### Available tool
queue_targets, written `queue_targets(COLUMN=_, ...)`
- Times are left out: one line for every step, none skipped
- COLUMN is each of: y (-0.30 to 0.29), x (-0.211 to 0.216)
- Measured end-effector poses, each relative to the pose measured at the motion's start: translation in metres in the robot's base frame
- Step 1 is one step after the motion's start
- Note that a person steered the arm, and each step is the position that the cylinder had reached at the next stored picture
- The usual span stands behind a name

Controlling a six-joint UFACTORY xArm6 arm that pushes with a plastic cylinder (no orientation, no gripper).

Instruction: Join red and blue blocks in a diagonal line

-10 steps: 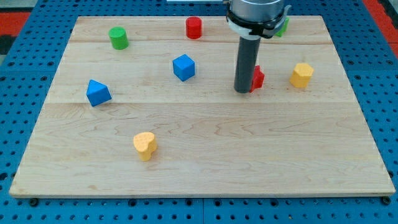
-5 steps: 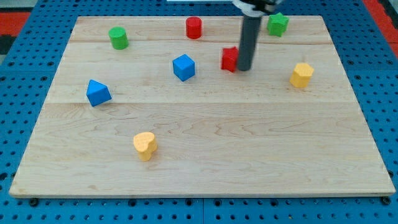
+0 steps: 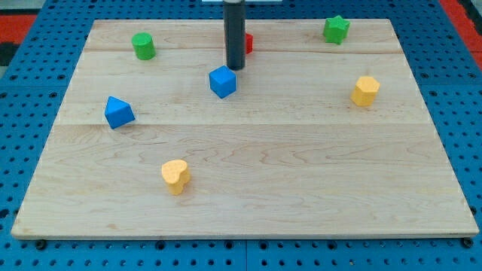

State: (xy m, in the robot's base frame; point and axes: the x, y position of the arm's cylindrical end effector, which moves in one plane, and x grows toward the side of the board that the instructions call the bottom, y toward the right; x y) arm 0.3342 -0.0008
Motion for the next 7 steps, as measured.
queue_targets(y=-0.015, x=0.014)
queue_targets(y=-0.076, x=0.028)
queue_targets(y=-0.094, x=0.063)
queue_targets(y=-0.147, x=0.069)
queue_targets(y=-0.163, x=0.082)
queue_targets(y=-0.134, x=0.082)
queue_targets(y=-0.052, x=0.075)
